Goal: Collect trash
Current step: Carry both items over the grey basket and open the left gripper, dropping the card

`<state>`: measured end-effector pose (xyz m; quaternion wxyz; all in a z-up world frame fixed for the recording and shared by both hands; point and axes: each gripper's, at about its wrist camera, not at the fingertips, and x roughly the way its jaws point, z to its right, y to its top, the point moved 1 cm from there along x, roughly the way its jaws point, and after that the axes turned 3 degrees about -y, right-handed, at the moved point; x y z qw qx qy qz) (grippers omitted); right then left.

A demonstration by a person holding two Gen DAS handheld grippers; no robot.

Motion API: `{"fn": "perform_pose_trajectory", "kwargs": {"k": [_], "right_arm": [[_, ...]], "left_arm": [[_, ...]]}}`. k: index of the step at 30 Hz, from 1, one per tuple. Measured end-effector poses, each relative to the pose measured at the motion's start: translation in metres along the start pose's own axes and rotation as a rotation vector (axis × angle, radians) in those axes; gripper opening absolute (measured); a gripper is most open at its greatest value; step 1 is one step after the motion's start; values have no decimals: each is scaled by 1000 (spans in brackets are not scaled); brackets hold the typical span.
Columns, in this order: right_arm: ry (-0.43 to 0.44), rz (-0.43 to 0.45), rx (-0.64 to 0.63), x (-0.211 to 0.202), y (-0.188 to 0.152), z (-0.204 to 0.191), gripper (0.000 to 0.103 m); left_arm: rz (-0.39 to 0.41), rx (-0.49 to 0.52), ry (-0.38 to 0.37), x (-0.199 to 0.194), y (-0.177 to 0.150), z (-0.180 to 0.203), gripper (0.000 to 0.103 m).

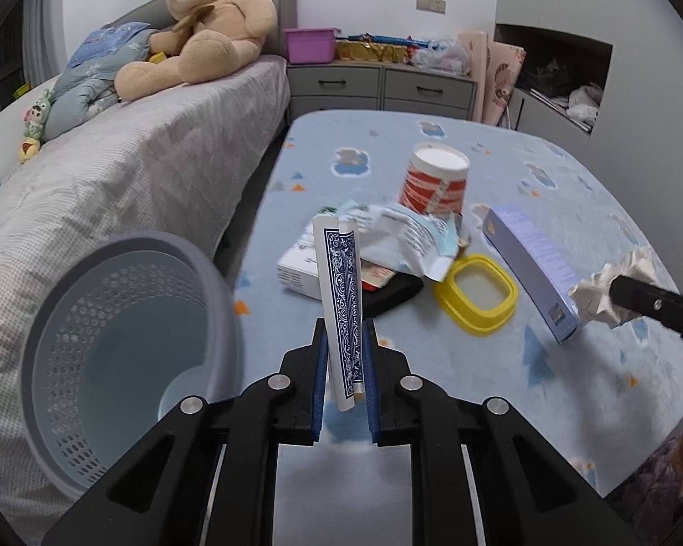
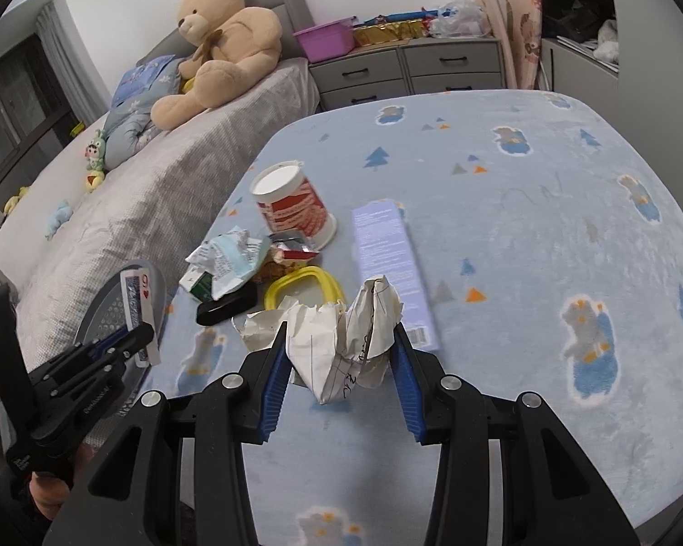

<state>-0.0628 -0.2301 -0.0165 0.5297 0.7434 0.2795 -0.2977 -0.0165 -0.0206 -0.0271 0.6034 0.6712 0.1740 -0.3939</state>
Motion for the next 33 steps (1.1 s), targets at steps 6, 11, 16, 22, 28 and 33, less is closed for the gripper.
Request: {"fn": "perform_pose_trajectory", "kwargs": {"k": [6, 11, 16, 22, 28, 33], "right_arm": [[55, -13, -88, 10, 8, -49, 41], [120, -25, -157, 22, 19, -93, 41], [179, -35, -224, 39, 30, -138, 41], [259, -84, -287, 64, 32, -191, 41], [302, -152, -331, 91, 20, -234, 42], [300, -189, -378, 106, 8, -257, 42]], "left_arm": [[20, -45, 47, -18, 12, -35, 14], [14, -76, 91, -24, 17, -68, 14], [-3, -111, 149, -27, 19, -105, 14], [-31, -187, 195, -28, 14, -144, 14], [-61, -248, 204, -26, 4, -174, 14], [-70, -280, 202, -21, -5, -188, 14]]}}
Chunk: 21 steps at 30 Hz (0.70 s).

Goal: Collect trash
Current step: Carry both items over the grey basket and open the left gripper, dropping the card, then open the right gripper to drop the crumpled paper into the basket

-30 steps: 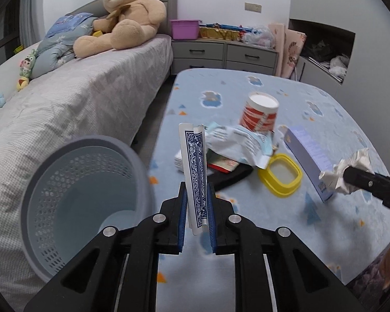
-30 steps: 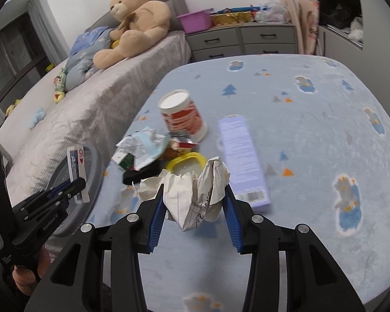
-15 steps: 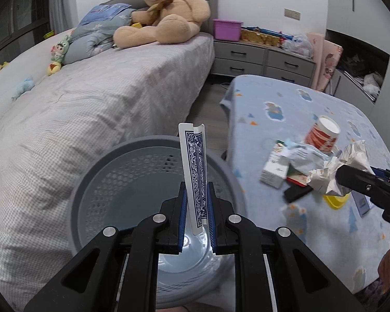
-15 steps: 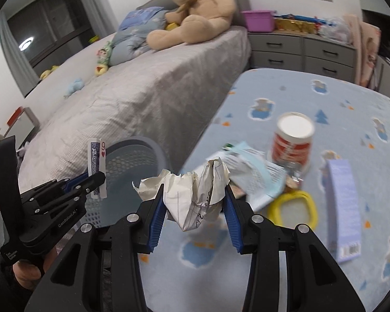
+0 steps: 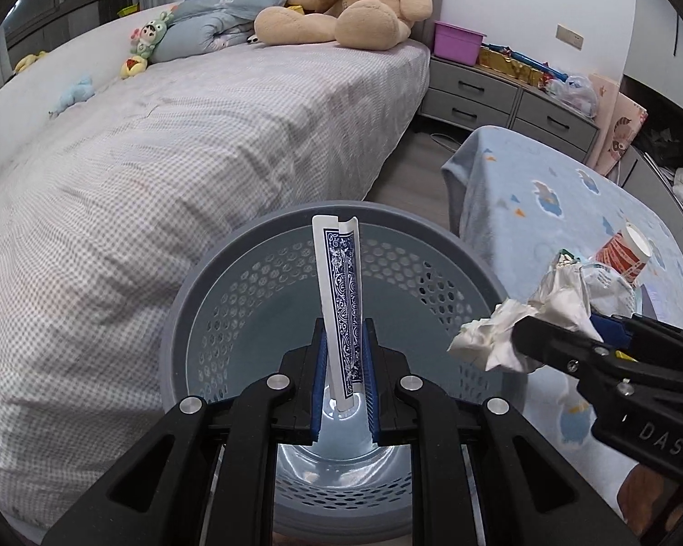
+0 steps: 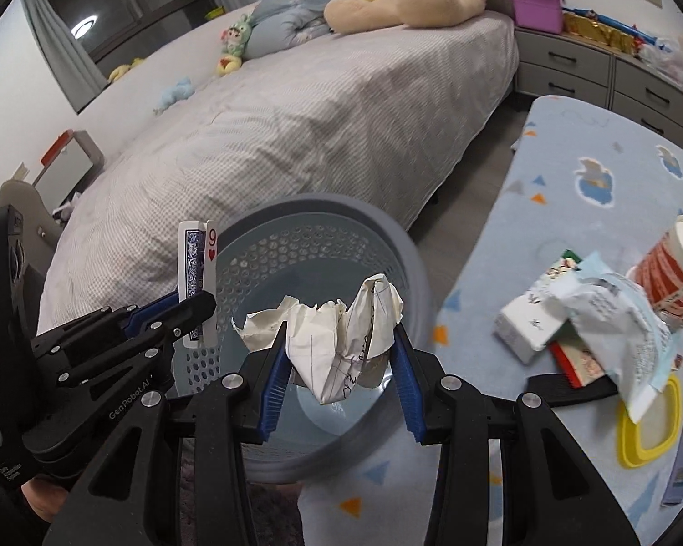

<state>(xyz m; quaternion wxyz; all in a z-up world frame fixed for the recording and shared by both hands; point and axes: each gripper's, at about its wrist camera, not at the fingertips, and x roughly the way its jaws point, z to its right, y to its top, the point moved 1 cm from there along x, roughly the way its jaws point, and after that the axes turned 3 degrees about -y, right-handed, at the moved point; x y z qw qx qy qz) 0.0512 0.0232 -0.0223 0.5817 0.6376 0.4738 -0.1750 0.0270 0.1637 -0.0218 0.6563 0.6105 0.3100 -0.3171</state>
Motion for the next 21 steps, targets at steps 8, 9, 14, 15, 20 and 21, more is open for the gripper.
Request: {"fn": "perform_pose_trajectory", "kwargs": {"k": [8, 9, 14, 15, 20, 21], "right_arm": [[-16, -46, -35, 26, 1, -11, 42], [-17, -48, -36, 27, 2, -12, 42], [-29, -39, -45, 29, 3, -14, 48], [-28, -35, -46, 29, 4, -14, 49], [-37, -26, -36, 28, 5, -11, 52], [-37, -25, -34, 28, 5, -10, 54]], "left_arm": [[-21, -37, -6, 8, 2, -11, 15], [-23, -42, -5, 8, 2, -13, 19], [-22, -69, 9, 7, 1, -19, 29], [-19, -72, 14, 6, 1, -20, 35], [-9, -88, 30, 5, 2, -24, 45], [-9, -90, 31, 5, 2, -24, 45]]}}
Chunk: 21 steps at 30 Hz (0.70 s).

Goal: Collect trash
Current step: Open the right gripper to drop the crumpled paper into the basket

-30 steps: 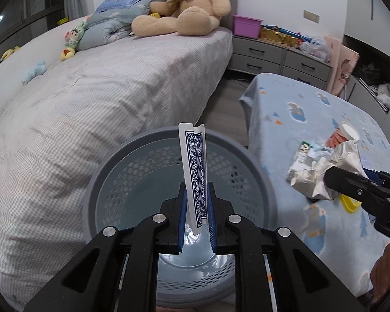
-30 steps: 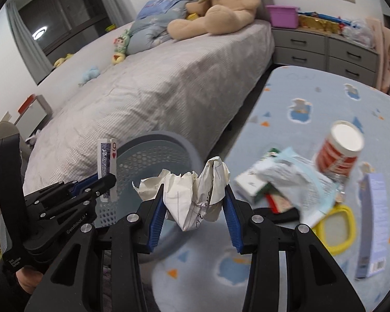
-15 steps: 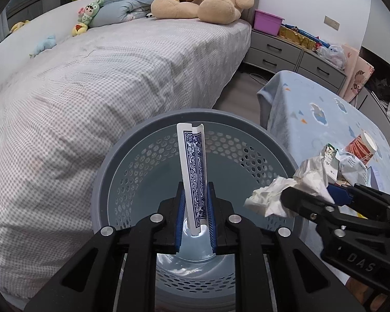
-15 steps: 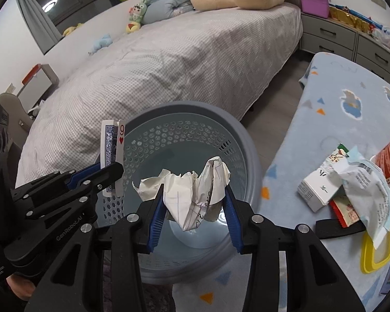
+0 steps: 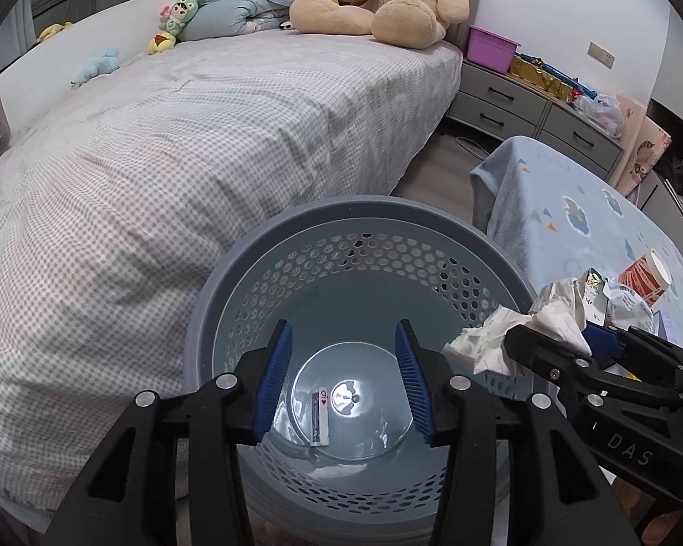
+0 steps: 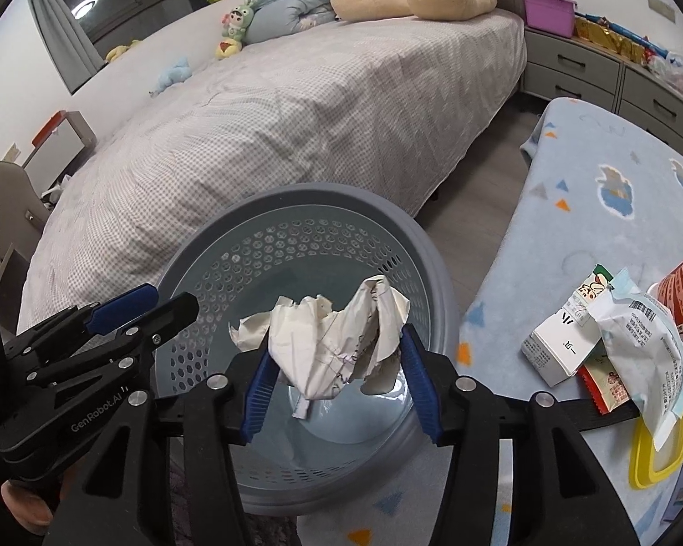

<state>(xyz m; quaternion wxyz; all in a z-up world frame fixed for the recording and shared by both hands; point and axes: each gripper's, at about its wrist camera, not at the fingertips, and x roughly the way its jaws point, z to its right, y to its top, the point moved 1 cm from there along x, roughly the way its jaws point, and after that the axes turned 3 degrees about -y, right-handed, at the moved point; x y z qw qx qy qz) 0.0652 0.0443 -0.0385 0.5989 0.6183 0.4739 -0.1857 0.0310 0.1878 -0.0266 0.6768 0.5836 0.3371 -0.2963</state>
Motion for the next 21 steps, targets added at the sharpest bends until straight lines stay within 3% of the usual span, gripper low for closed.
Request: {"fn": "perform_pose_trajectory", "kwargs": {"k": [3, 14, 21], "right_arm": [[0, 7, 1, -1, 0, 1, 63], [-8, 9, -5, -2, -1, -2, 63], [-9, 10, 5, -3, -3, -1, 63]], "left_arm": [[0, -4, 4, 0, 0, -1, 47], [2, -11, 7, 0, -1, -2, 50], [26, -8, 7, -5, 0, -1, 57]]}}
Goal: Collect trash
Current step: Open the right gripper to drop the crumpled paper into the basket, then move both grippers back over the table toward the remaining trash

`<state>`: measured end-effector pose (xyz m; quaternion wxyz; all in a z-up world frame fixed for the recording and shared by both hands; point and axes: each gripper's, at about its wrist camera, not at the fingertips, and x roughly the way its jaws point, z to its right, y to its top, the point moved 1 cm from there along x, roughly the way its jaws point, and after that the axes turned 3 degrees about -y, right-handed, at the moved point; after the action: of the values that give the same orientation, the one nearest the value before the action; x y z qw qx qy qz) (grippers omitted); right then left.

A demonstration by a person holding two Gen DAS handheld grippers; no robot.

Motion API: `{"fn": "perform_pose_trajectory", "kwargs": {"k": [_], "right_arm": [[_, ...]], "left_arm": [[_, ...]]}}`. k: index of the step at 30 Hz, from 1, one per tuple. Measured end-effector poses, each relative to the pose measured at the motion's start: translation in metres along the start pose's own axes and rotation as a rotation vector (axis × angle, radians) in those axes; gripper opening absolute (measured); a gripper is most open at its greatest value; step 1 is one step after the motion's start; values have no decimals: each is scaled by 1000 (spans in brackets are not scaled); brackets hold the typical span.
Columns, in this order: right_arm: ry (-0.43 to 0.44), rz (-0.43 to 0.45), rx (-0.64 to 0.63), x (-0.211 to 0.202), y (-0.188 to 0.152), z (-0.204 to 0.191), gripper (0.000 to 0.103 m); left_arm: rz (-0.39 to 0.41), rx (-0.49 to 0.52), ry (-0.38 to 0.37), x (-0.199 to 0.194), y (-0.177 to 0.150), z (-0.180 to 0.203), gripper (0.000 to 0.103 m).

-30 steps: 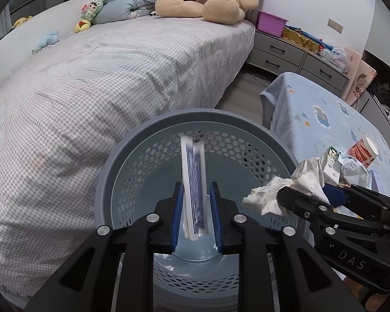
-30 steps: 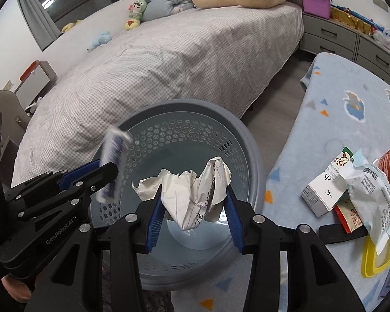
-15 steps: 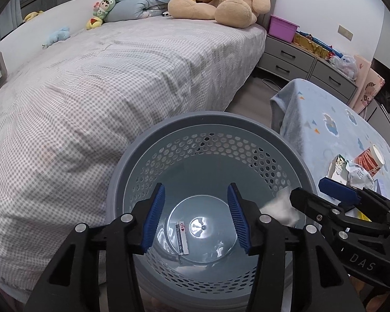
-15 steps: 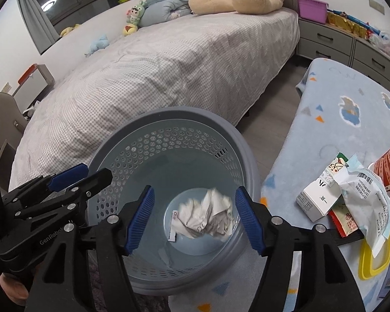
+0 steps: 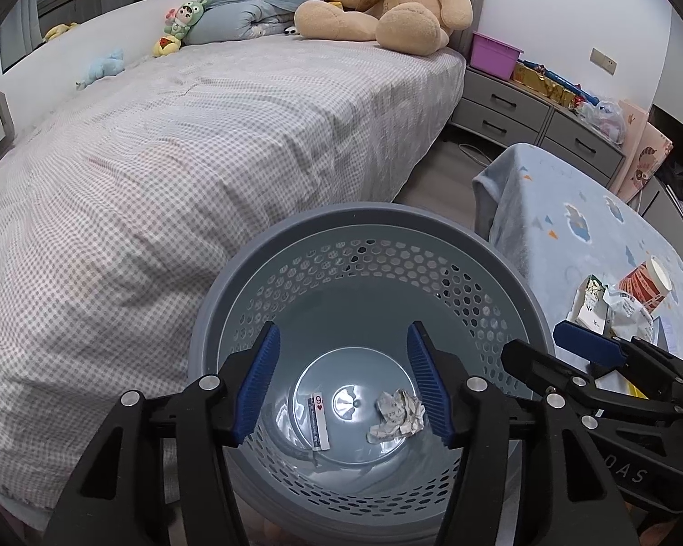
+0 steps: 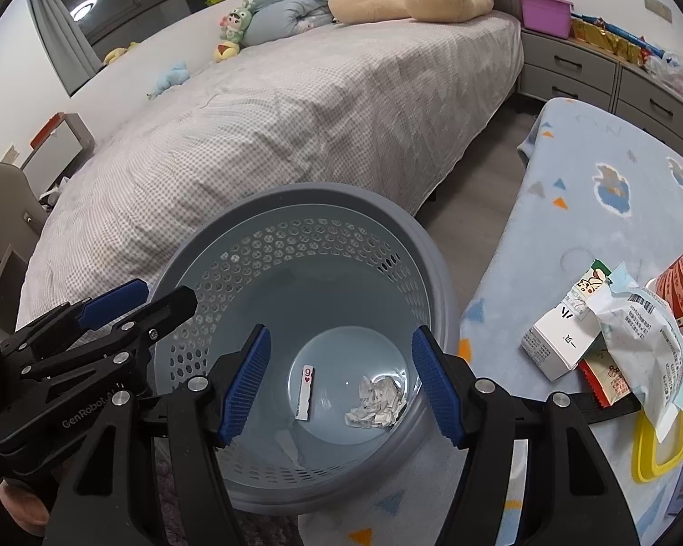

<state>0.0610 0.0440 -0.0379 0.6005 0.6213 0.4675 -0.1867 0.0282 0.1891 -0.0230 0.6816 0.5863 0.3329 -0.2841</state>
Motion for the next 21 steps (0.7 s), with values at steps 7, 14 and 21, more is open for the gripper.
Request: {"fn": "perform_pose_trajectory", "kwargs": {"k": [7, 14, 21], "right_arm": [[-6, 8, 15, -5, -3, 3, 63], [-14, 11, 36, -10, -7, 10, 63], [-32, 20, 63, -20, -15, 20, 63]], "left_arm": [[20, 3, 3, -4, 1, 1, 60], [30, 17, 7, -6, 0, 4, 61], [48, 34, 2, -11, 0, 11, 64]]}}
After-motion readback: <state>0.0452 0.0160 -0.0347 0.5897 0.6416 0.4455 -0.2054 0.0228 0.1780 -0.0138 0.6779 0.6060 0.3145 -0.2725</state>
